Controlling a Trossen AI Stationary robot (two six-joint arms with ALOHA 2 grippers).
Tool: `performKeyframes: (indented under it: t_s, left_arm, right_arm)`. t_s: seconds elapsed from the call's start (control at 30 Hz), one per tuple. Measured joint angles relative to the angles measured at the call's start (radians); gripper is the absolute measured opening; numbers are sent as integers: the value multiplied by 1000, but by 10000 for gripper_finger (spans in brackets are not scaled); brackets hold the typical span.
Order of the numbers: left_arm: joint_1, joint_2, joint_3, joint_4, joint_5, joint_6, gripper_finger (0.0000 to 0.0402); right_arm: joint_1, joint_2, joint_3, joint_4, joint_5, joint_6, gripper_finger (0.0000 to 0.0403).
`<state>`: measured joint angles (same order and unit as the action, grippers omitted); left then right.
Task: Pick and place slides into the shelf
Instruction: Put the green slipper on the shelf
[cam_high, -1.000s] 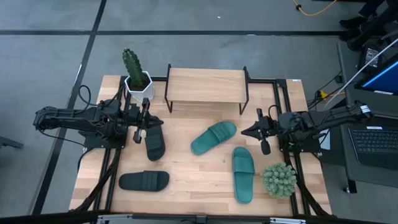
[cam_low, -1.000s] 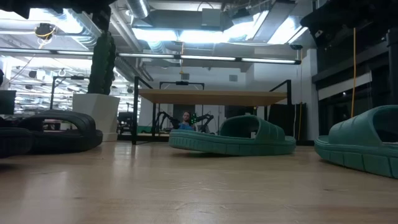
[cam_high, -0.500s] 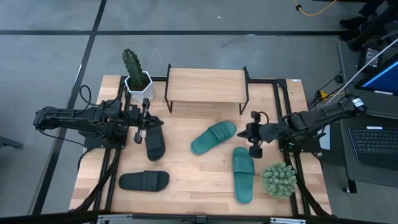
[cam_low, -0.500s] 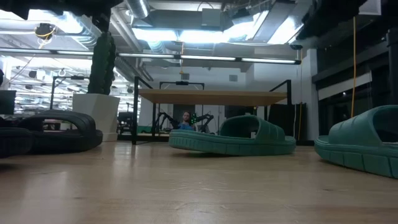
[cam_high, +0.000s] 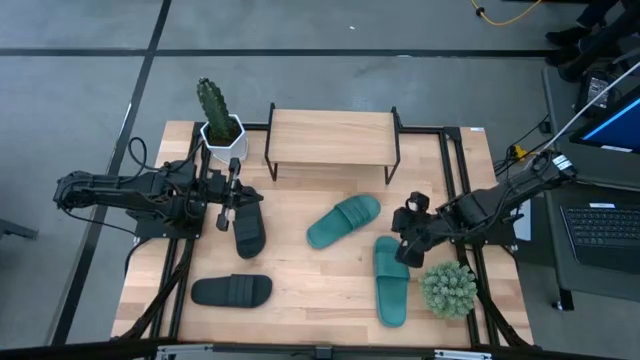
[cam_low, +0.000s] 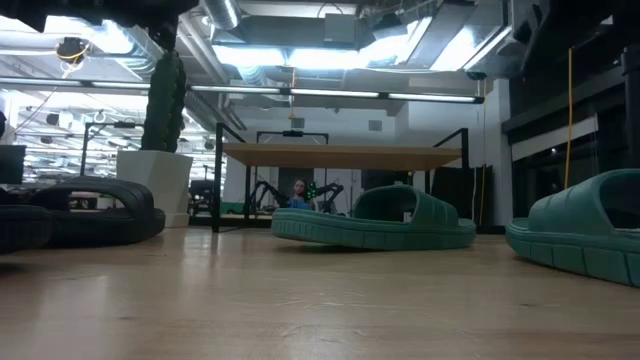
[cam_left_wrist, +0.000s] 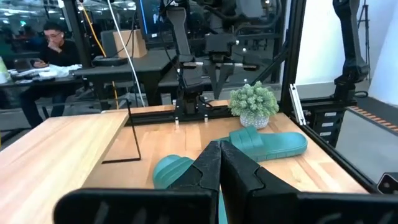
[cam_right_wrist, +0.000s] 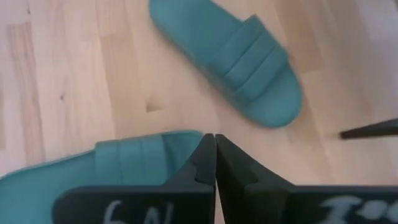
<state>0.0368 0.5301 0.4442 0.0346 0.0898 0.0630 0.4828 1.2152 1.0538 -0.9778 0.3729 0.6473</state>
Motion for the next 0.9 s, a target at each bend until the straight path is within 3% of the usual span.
performKeyframes:
  t_s: [0.5, 0.6, 0.9]
  left_arm:
    - [0, 0, 0, 3, 0, 0, 0]
    - [0, 0, 0, 3, 0, 1, 0]
    - [0, 0, 0, 3, 0, 1, 0]
  right_arm:
    - [190, 168, 2, -5, -40, 420, 2]
    - [213, 200, 39, -36, -60, 501, 2]
    - [272, 381, 238, -193, -54, 546, 2]
